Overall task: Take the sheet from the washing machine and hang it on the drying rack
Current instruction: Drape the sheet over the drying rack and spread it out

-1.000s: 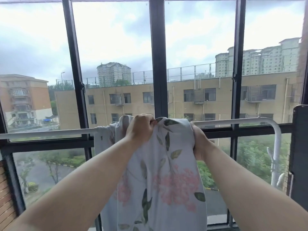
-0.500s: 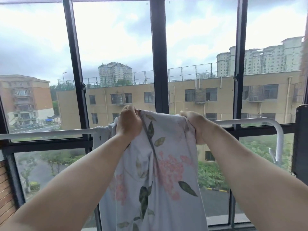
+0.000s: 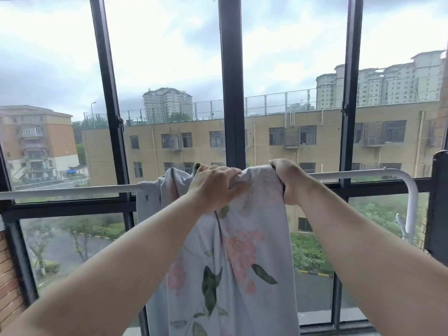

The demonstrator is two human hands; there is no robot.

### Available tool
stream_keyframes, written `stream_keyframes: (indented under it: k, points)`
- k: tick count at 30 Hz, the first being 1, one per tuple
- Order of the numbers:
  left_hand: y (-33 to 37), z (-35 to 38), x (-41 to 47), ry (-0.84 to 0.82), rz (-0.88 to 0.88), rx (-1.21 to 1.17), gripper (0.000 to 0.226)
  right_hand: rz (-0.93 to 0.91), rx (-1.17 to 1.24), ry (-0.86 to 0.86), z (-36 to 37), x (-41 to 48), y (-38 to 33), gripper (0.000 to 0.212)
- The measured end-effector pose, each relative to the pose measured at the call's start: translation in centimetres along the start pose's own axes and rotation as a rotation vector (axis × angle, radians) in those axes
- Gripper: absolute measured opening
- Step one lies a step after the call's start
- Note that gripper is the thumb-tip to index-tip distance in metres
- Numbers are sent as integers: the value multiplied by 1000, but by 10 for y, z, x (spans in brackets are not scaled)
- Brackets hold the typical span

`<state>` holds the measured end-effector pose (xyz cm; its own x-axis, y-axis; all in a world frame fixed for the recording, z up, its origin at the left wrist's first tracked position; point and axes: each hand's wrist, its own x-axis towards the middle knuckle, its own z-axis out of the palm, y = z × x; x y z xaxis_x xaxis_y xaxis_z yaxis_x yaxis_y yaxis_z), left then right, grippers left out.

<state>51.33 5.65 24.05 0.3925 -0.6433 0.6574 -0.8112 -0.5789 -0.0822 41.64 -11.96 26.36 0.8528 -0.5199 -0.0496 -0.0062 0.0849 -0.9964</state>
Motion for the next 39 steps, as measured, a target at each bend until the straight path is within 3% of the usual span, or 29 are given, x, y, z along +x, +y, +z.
stream_keyframes:
  k: [4, 8, 10, 13, 16, 19, 21, 24, 26, 28, 31, 34, 35, 39]
  points:
    - [-9, 10, 1, 108, -27, -124, 22, 11, -23, 7, 2, -1, -1, 47]
    - [-18, 2, 8, 170, -212, -260, 23, 4, -16, 1, 4, -3, -11, 36]
    - [-23, 0, 8, 277, -365, -294, 21, 3, 7, 2, 3, -3, -16, 31]
    - [-25, -5, 4, 425, -593, -328, 36, 15, 84, 16, -4, -5, -17, 26]
    - [-17, -4, 4, 405, -468, -296, 52, 7, 114, 29, -6, -1, -14, 24]
    - [-2, -3, 7, 305, -245, -279, 44, -6, 46, 11, -2, 5, -11, 33]
    - [8, -4, 7, 171, -206, -272, 48, -8, -8, 8, 2, 5, -11, 35]
    - [8, 2, 6, 33, -149, -32, 50, -4, -29, 28, 5, 5, -11, 33]
    - [2, 3, 7, 45, -137, -72, 31, 4, -26, 62, 4, 5, -11, 33]
    - [-2, 1, 8, 113, -195, -251, 38, 5, -14, 105, -1, 10, -14, 26]
    - [-7, -4, 8, 302, -346, -339, 35, -3, 44, 166, -13, 10, -24, 14]
    - [-2, -5, 6, 306, -424, -357, 10, -37, 47, 238, -21, 15, -25, 13]
    - [3, -6, 5, 271, -390, -325, 7, -49, 30, 250, -21, 16, -23, 13]
    - [30, -4, 9, 214, -1, -6, 51, -52, -70, 252, -17, 17, -17, 13]
